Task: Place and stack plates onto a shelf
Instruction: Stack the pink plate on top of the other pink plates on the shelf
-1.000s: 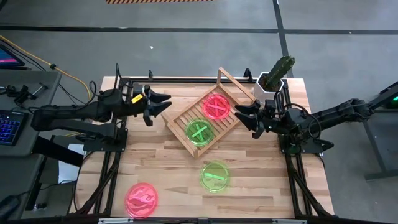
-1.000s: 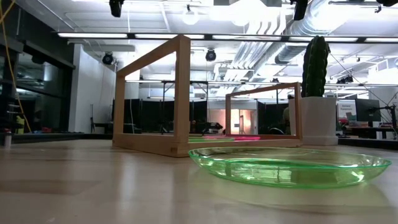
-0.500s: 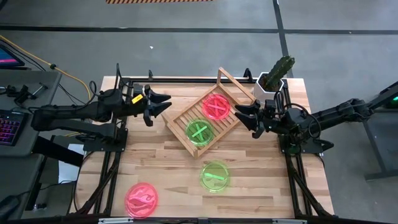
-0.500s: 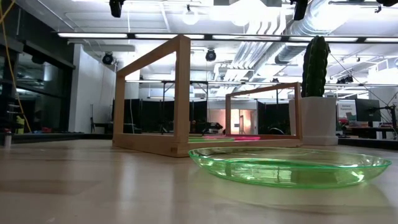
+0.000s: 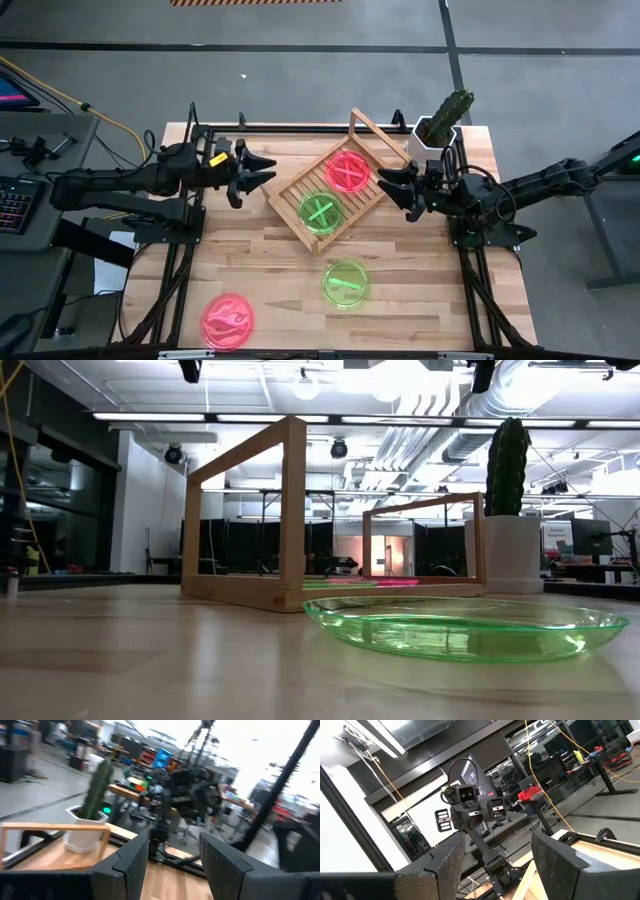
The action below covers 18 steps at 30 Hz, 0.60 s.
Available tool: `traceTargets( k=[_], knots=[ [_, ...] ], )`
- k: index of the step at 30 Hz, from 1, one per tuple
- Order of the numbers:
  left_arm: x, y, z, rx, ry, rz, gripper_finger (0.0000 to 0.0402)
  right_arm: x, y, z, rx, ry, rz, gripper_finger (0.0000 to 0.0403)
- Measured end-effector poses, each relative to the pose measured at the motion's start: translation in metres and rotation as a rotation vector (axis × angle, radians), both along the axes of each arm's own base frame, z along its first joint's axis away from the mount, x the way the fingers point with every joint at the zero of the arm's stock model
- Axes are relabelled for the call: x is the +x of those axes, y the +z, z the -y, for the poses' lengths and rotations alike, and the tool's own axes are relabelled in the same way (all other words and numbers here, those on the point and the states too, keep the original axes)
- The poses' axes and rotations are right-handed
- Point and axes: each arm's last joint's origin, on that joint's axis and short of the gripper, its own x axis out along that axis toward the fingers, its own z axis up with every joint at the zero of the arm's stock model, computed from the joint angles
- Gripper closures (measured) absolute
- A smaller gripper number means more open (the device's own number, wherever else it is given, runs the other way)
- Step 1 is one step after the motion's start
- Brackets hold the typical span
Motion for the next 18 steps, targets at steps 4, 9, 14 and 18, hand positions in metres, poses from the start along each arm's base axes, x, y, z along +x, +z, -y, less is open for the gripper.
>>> traceTargets(
  k=[4, 9, 14, 18],
  knots=[
    [0.0, -0.005, 0.007, -0.009, -0.208, -0.054, 0.0239, 0.0, 0.0, 0.0, 0.0, 0.0, 0.0, 0.0193],
    [-0.001, -0.027, 0.03, -0.16, -0.459, -0.294, 0.0239, 0.0, 0.0, 0.0, -0.001, 0.0, -0.001, 0.0193],
    [-0.008, -0.06, 0.071, -0.188, -0.649, -0.654, 0.0239, 0.0, -0.001, 0.0, 0.0, 0.0, -0.009, 0.0193],
    [-0.011, -0.083, 0.11, -0.09, -0.742, -0.856, 0.0239, 0.0, -0.002, 0.0, 0.0, -0.011, -0.022, 0.0193]
  ],
)
